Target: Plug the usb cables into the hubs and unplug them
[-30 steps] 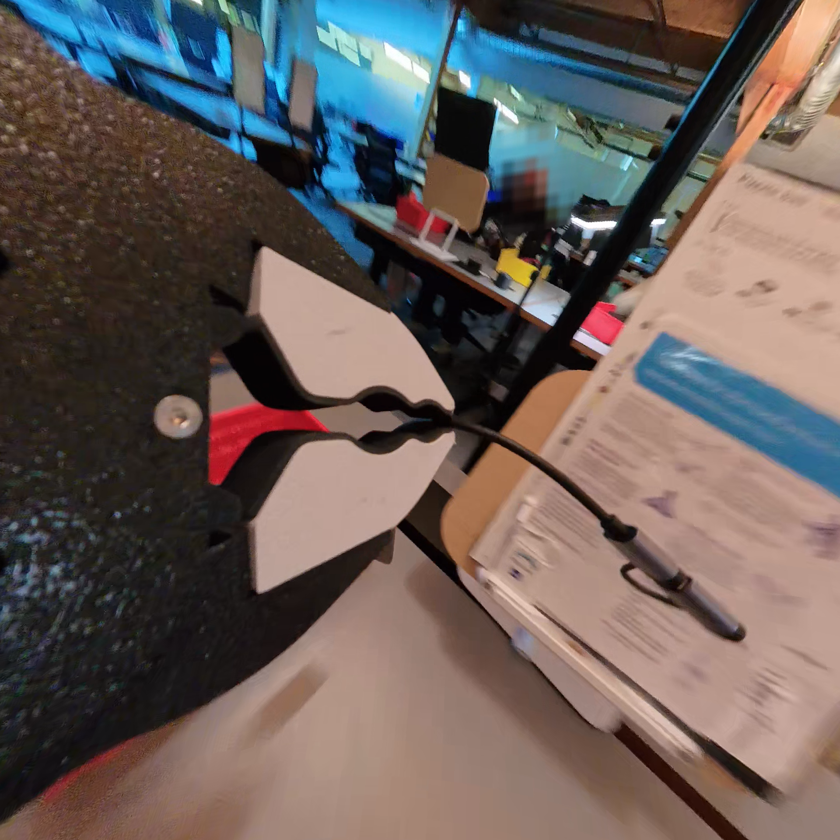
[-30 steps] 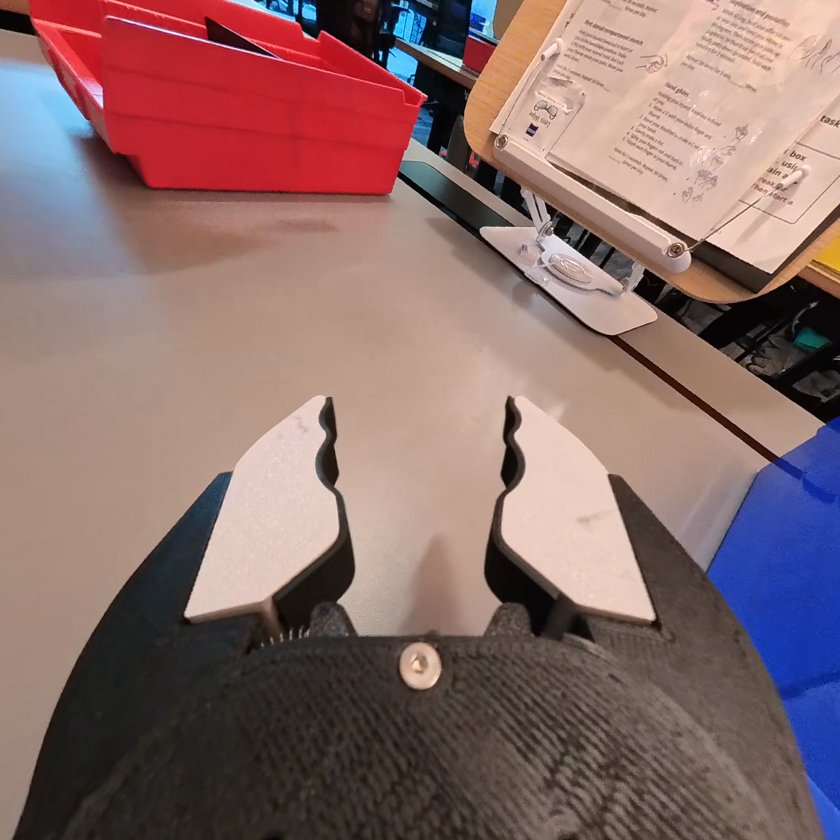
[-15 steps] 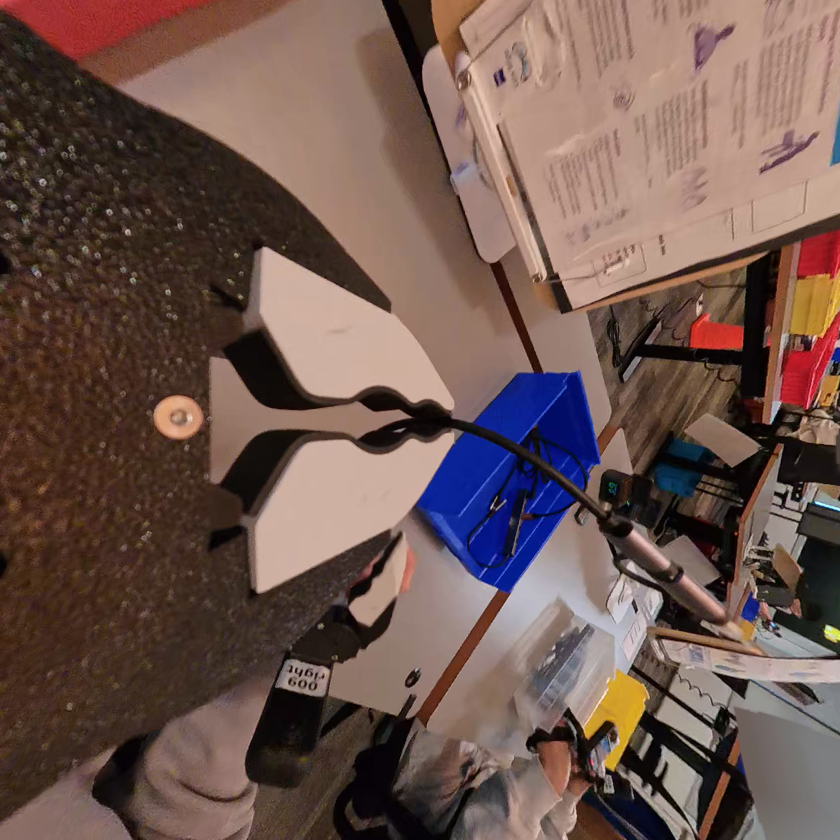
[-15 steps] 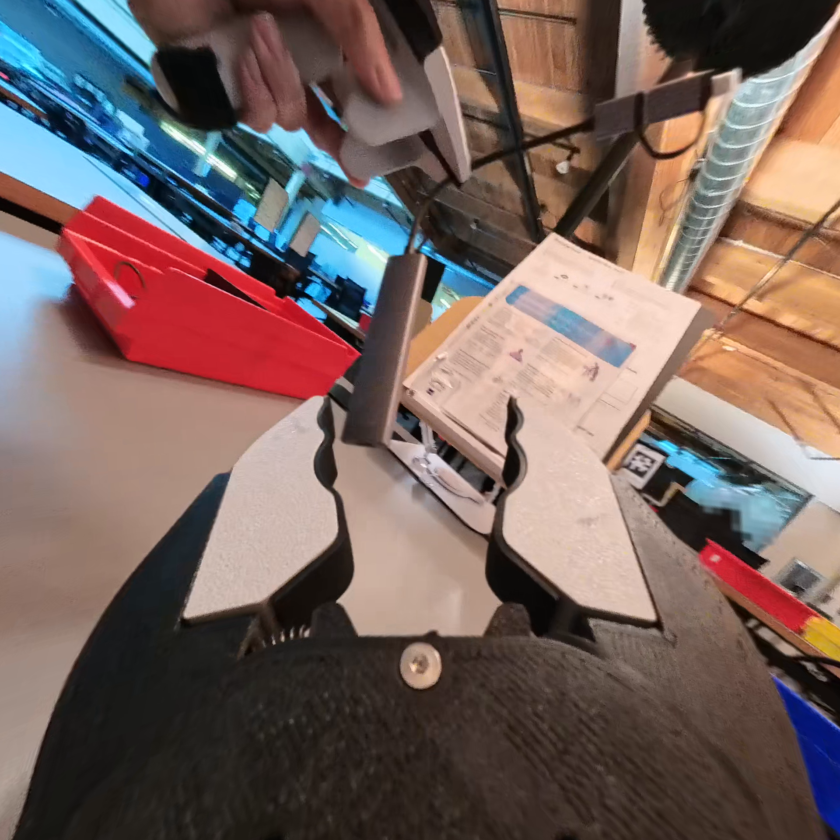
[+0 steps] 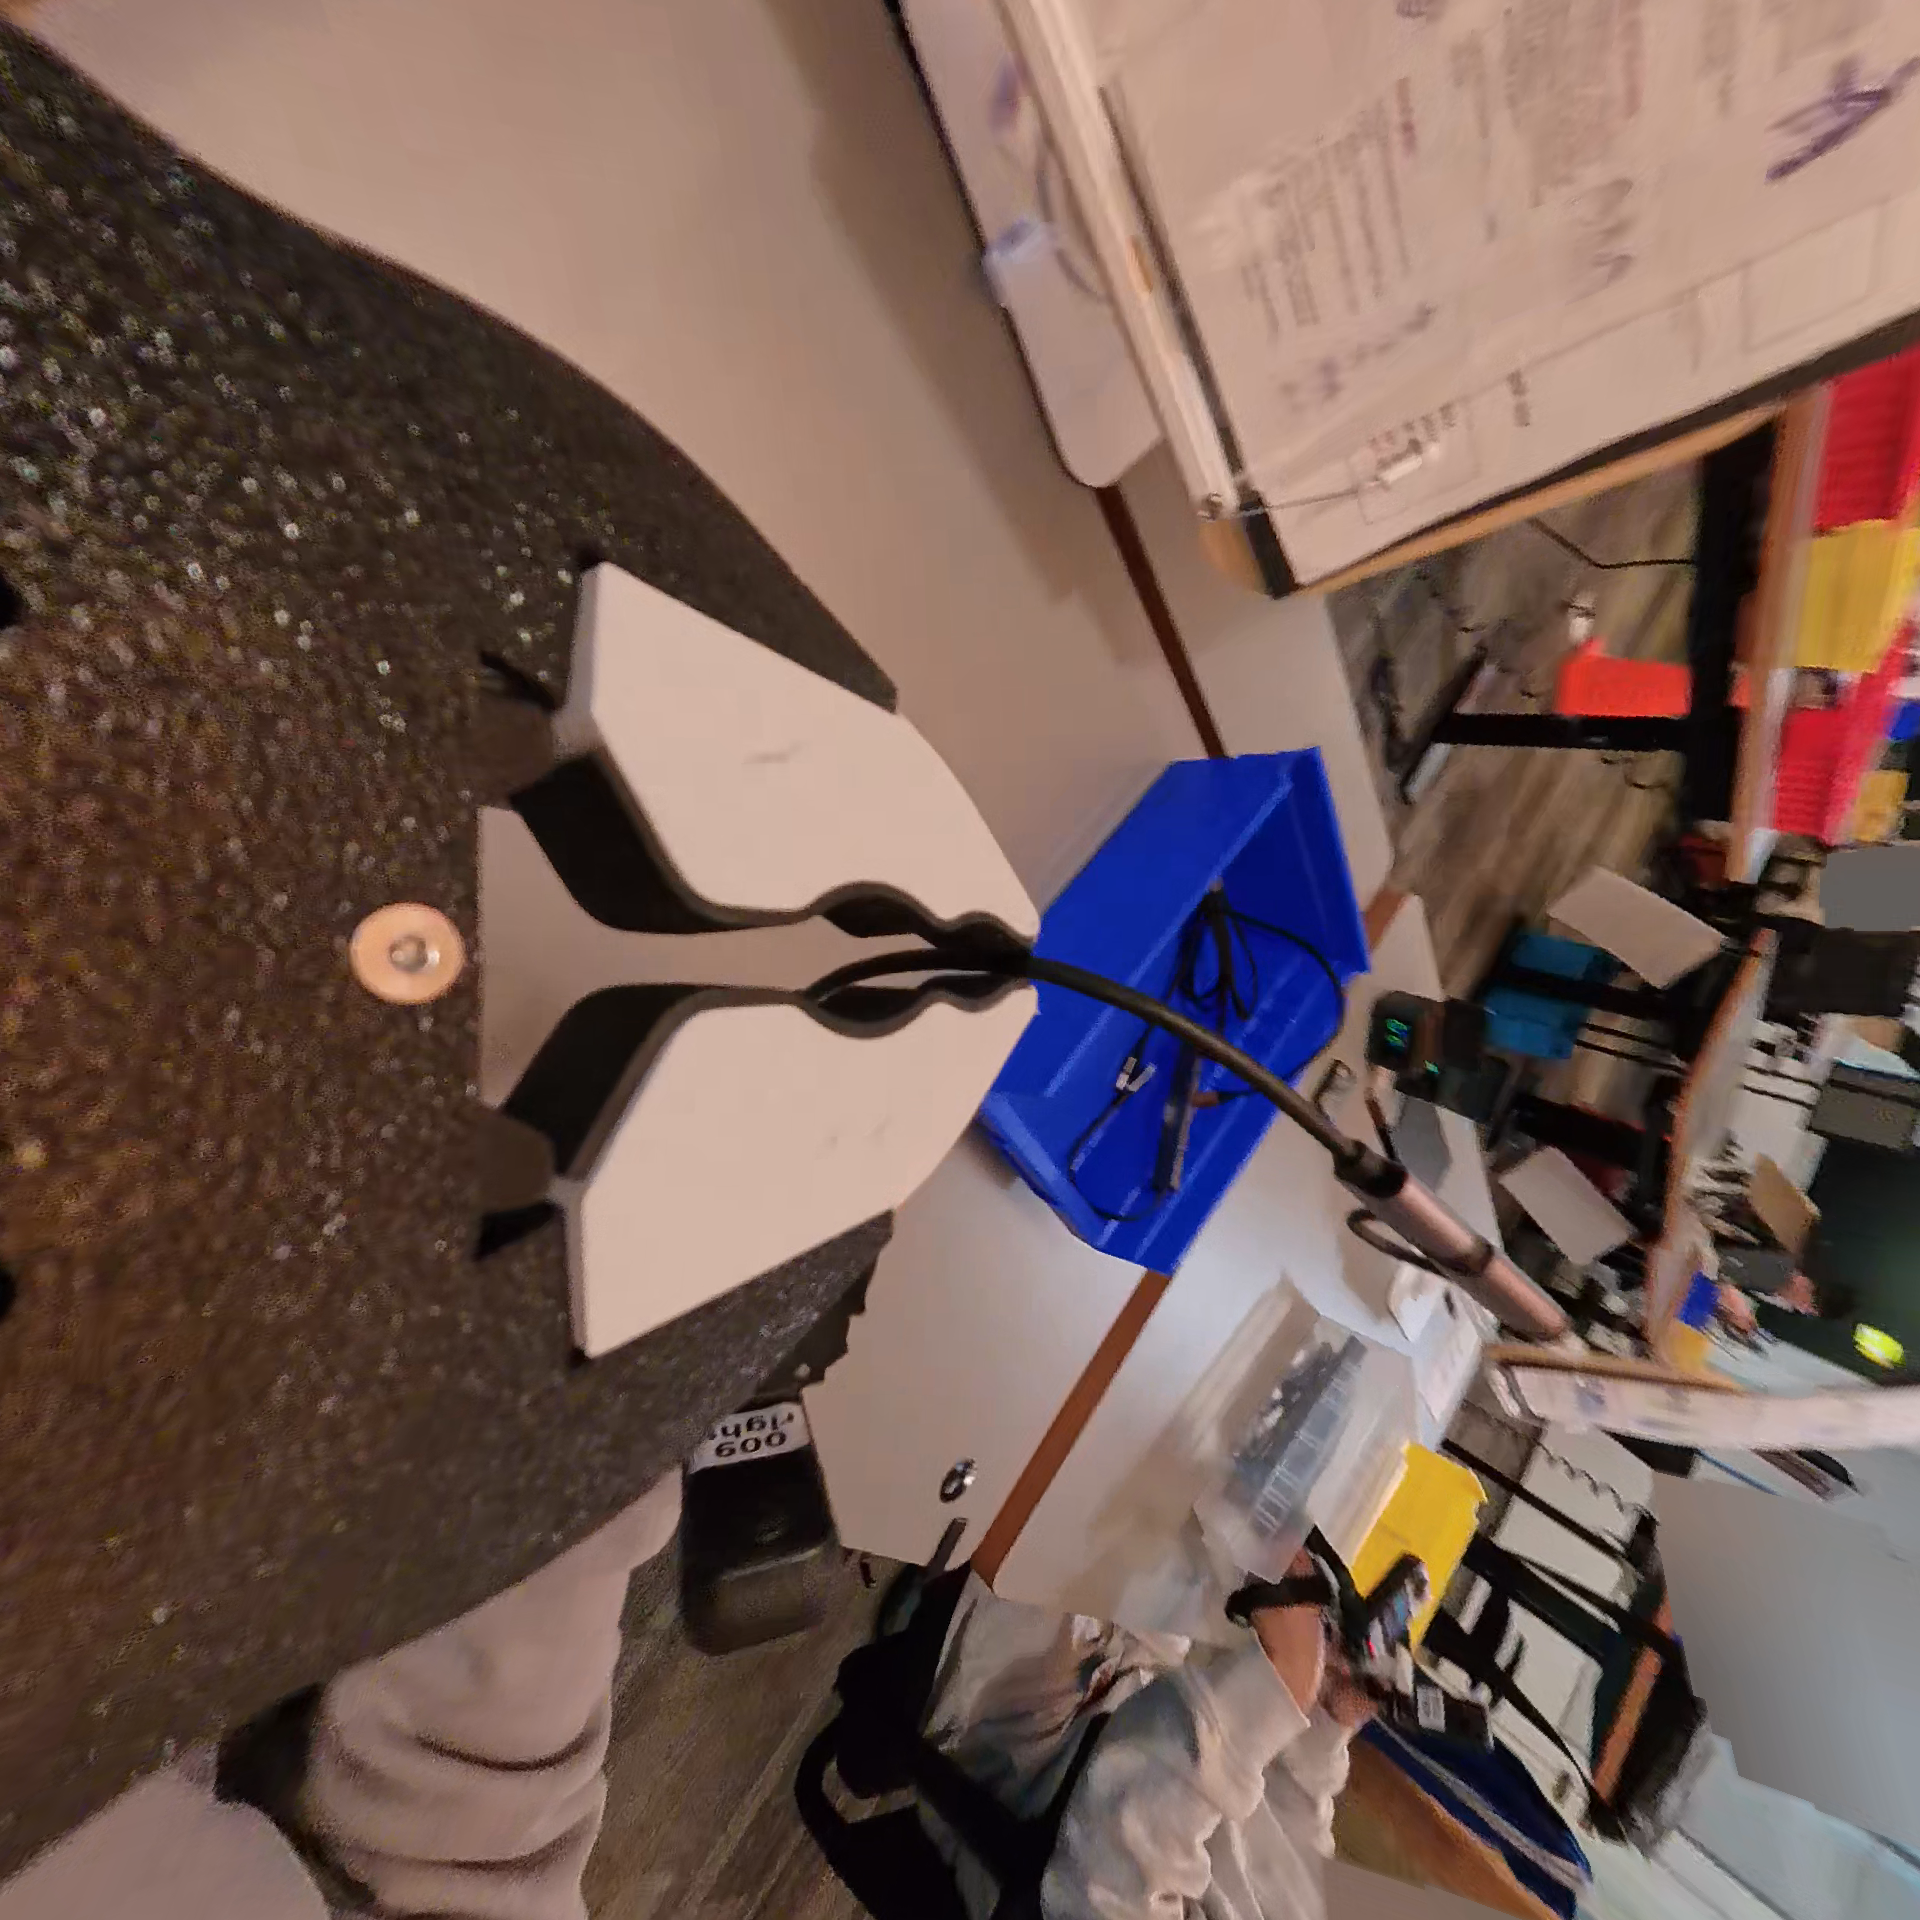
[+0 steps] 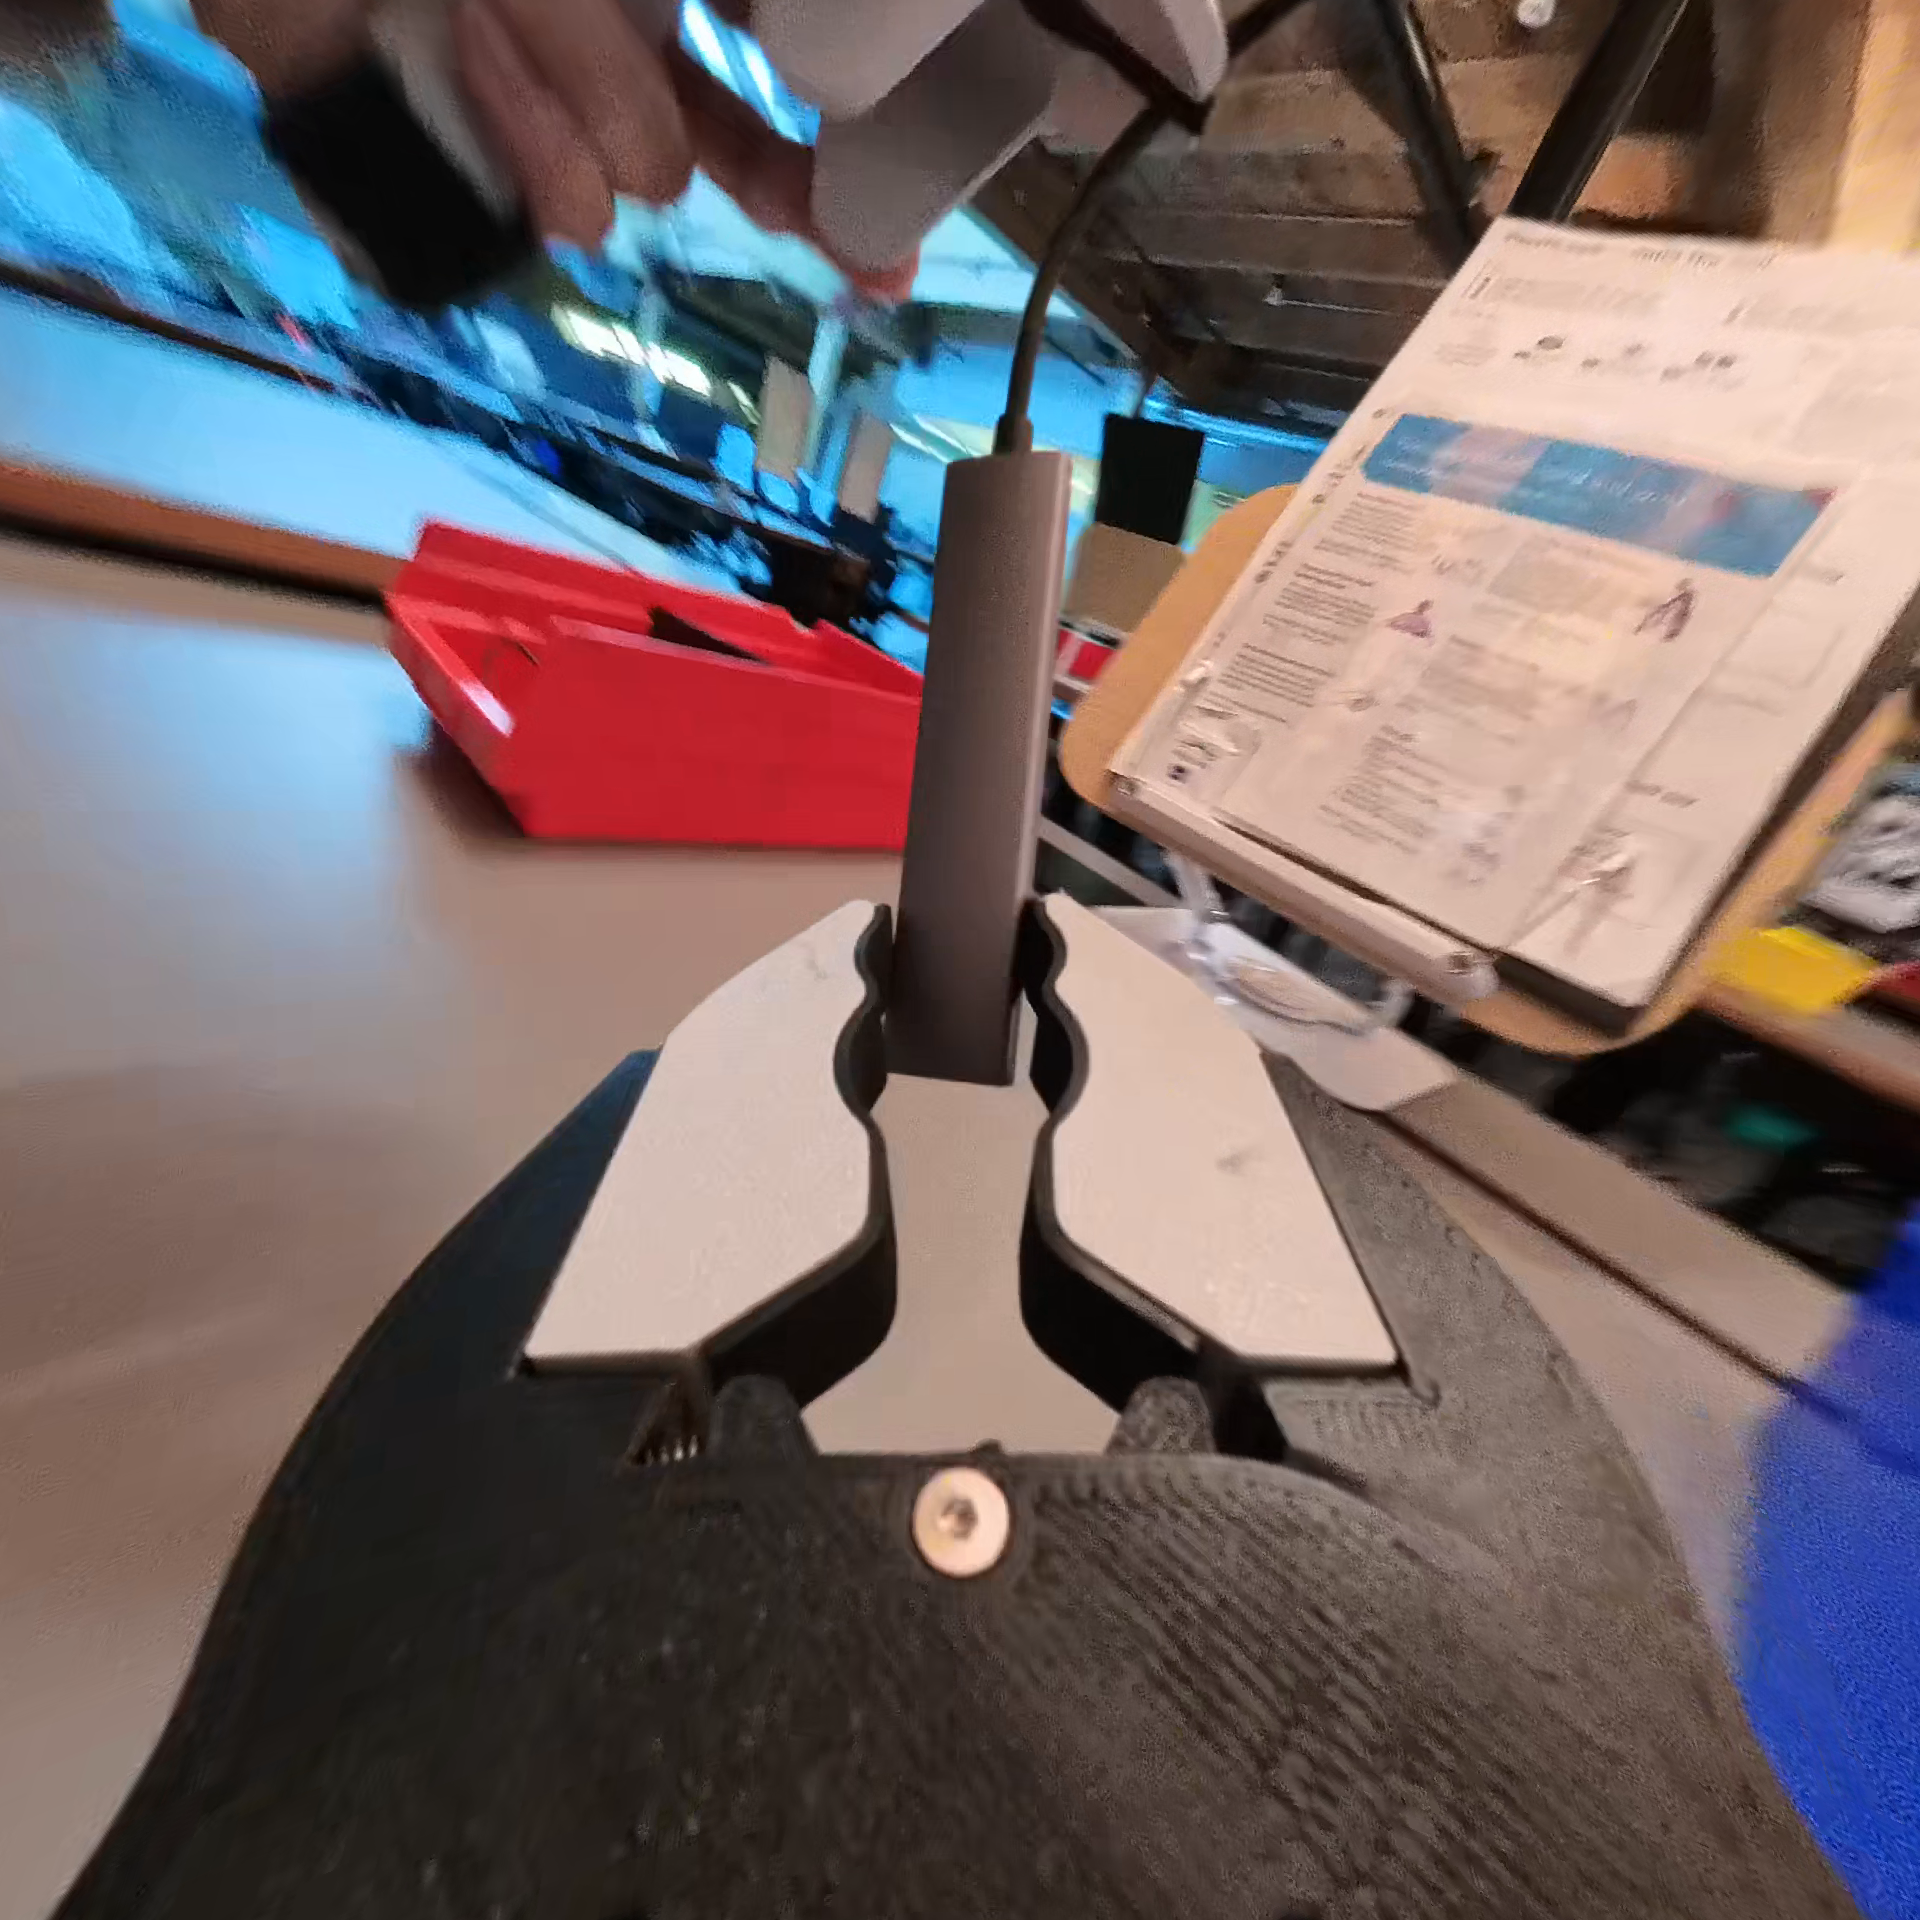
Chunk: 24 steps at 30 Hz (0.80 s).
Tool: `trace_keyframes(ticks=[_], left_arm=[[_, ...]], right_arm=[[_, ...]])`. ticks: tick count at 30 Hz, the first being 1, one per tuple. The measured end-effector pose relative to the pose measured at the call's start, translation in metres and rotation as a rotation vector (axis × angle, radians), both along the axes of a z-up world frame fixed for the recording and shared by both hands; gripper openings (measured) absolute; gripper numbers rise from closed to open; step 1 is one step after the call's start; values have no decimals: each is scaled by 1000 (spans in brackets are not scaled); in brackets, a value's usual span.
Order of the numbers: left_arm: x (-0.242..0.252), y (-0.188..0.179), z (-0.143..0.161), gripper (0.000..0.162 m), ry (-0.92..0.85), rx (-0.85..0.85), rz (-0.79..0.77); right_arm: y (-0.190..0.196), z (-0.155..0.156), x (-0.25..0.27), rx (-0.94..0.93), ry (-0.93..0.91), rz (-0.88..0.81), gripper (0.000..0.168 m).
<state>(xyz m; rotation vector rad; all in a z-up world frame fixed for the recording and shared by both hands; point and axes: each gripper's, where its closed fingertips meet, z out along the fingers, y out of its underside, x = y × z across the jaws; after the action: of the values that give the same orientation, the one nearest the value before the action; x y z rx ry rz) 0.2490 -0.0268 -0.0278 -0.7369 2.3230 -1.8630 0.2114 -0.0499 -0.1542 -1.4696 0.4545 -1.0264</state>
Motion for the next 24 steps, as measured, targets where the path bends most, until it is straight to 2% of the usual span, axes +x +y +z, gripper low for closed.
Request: trace_keyframes(ticks=[1, 2, 5, 6, 8, 11, 14, 16, 18, 20, 21, 24], left_arm=[[-4, -4, 6, 4, -39, -32, -19], [-8, -7, 11, 6, -77, -60, -32], [-19, -12, 4, 54, -118, -40, -46], [-23, -13, -5, 59, -117, -29, -54], [-38, -18, -27, 49, -94, -37, -127], [-56, -27, -55, 45, 37, -88, -241], [-68, -29, -54, 24, 89, -221, -316], [-67, -27, -55, 21, 56, -222, -319], [-64, -24, -63, 21, -3, -139, -304], [-55, -17, -70, 21, -138, -15, -251], [-48, -10, -75, 21, -233, 89, -221], [-30, 13, -102, 21, -518, 521, -200]], right_arm=[[2, 5, -3, 92, 37, 56, 24], [3, 12, -5, 199, 67, 107, 24], [2, 38, -13, 568, 160, 283, 24], [-1, 43, -13, 657, 182, 317, 24], [5, 46, -18, 694, 219, 397, 24], [21, 51, -29, 680, 222, 492, 24], [34, 49, -33, 704, 254, 542, 24], [37, 45, -33, 717, 270, 552, 24], [39, 39, -30, 698, 323, 558, 24], [31, 35, -26, 621, 339, 514, 39], [25, 37, -26, 557, 327, 482, 46], [11, 54, -39, 231, 203, 385, 51]])
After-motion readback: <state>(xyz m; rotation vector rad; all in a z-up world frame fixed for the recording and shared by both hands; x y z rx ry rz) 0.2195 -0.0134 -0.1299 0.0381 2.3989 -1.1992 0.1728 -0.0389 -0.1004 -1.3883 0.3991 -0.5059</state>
